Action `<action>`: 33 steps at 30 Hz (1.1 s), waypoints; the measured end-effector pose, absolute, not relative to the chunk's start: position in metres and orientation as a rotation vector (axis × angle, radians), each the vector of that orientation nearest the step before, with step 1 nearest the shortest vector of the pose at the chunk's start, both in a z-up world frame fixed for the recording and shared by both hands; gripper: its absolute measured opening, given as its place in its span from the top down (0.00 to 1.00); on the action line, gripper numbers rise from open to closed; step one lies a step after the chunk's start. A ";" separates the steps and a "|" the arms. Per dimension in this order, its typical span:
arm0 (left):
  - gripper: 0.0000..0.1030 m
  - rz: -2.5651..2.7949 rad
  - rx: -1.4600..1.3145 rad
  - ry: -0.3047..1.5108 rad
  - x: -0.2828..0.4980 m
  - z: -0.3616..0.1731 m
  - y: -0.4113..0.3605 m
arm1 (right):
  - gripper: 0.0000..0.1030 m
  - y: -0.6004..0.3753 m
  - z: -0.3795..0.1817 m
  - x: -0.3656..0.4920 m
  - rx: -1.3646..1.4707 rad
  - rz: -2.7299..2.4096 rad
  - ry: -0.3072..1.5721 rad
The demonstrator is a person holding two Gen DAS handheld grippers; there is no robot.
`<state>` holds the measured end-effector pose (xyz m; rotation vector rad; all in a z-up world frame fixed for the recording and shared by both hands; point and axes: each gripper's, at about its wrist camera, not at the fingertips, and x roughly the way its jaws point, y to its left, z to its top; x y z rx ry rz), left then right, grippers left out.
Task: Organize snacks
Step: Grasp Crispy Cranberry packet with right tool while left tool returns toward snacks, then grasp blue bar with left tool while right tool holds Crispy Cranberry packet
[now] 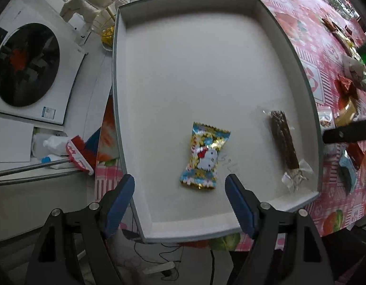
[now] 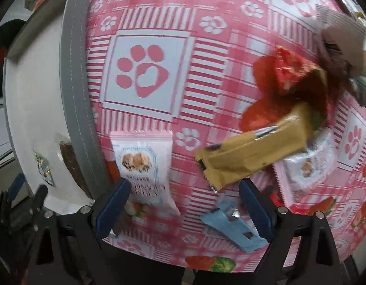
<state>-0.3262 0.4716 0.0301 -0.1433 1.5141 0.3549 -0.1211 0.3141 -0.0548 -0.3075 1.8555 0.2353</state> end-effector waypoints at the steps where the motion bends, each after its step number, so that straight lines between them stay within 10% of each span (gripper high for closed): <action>1: 0.21 0.355 -0.140 1.517 -0.326 0.034 0.469 | 0.09 0.318 -0.055 -0.121 -0.303 0.236 1.856; 8: 0.21 0.357 -0.122 1.527 -0.323 0.038 0.458 | 0.10 0.338 -0.055 -0.138 -0.420 0.251 1.818; 14: 0.21 0.344 -0.117 1.514 -0.316 0.042 0.450 | 0.45 0.340 -0.038 -0.157 -0.534 0.298 1.745; 33: 0.21 -0.111 -0.069 1.471 -0.250 0.069 0.320 | 0.45 0.114 0.028 -0.146 0.051 -0.018 1.716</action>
